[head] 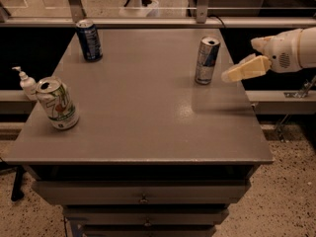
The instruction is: Move redbull can near 7up can
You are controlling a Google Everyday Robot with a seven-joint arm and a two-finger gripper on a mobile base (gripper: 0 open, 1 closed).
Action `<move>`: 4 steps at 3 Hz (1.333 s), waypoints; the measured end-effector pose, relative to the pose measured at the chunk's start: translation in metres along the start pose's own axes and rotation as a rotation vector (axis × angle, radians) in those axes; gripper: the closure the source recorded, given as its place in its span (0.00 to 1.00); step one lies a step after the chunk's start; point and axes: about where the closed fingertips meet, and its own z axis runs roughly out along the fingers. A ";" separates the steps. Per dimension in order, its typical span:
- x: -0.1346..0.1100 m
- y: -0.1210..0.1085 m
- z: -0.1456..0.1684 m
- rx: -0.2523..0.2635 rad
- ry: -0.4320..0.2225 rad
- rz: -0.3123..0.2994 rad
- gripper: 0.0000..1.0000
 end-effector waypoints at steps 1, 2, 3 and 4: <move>0.001 0.006 0.035 -0.067 -0.126 0.043 0.00; -0.007 0.017 0.067 -0.133 -0.239 0.054 0.00; -0.018 0.028 0.085 -0.175 -0.322 0.041 0.16; -0.026 0.034 0.088 -0.196 -0.372 0.013 0.39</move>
Offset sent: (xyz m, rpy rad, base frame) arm 0.0398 0.0862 -0.0380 0.3839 -0.1001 0.1692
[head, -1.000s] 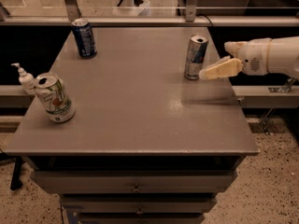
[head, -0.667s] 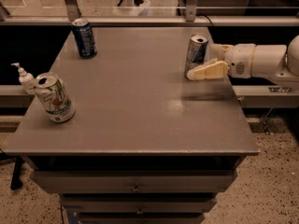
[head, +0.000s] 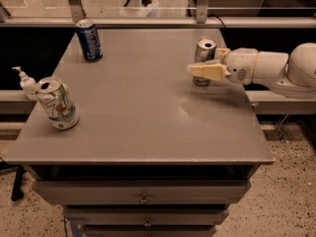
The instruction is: Move redbull can near 7up can
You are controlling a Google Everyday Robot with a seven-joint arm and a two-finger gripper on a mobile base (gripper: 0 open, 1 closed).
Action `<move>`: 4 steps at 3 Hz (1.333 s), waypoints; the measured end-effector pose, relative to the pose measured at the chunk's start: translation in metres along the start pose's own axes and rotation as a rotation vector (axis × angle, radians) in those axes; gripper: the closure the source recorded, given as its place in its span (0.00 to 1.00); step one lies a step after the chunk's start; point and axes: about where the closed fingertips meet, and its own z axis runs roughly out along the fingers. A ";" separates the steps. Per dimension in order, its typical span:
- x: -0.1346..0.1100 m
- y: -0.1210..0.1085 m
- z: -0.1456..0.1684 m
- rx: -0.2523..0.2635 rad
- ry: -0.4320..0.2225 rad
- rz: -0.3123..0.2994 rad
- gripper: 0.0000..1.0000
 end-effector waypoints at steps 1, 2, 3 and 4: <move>-0.013 0.011 0.003 -0.009 -0.020 -0.040 0.62; -0.041 0.027 0.007 -0.011 -0.064 -0.078 0.87; -0.041 0.028 0.010 -0.017 -0.063 -0.077 1.00; -0.041 0.028 0.010 -0.017 -0.063 -0.077 1.00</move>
Offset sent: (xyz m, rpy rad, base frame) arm -0.0299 0.0390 0.0738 0.0489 -0.1634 0.0231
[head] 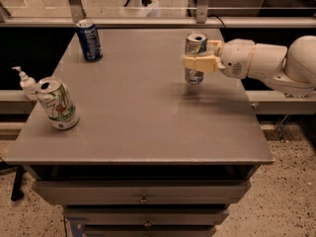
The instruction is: Move redbull can near 7up can
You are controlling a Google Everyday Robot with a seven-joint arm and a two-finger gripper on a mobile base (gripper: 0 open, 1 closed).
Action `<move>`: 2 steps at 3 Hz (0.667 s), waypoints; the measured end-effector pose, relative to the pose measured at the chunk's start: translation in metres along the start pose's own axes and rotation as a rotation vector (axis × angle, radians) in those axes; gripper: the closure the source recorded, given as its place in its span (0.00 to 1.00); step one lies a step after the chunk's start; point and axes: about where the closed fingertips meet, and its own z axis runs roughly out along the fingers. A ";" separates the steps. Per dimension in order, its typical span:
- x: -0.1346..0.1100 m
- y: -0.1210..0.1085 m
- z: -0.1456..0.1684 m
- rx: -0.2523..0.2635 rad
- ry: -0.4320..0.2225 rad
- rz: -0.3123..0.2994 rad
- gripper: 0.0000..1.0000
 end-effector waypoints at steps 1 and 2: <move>-0.001 0.009 0.007 -0.031 0.014 -0.009 1.00; -0.016 0.042 0.046 -0.099 -0.001 -0.002 1.00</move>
Offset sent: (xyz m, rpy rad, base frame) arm -0.0312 0.1176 0.0149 0.0176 0.0223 0.1686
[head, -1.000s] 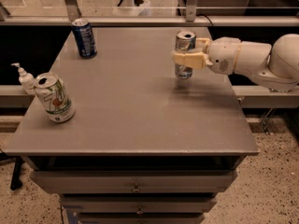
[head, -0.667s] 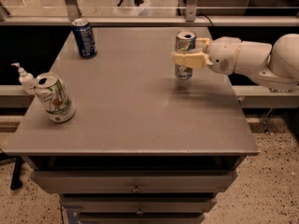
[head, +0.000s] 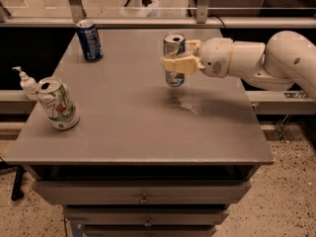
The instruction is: Move redbull can near 7up can
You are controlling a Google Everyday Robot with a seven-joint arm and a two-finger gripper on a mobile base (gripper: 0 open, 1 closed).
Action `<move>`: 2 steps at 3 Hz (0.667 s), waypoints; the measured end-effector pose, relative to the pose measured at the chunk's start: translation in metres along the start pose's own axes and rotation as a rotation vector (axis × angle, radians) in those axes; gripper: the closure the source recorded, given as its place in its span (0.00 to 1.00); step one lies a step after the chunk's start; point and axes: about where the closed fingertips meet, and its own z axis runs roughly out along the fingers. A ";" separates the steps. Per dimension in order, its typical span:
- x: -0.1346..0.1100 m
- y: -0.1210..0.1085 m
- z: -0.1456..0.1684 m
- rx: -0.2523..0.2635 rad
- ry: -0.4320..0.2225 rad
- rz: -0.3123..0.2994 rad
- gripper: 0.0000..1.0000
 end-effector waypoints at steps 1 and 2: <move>-0.011 0.028 0.045 -0.088 -0.017 0.017 1.00; -0.024 0.058 0.089 -0.181 -0.052 0.043 1.00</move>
Offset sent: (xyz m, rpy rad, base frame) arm -0.0364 0.1632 0.0185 0.1112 0.0732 0.2806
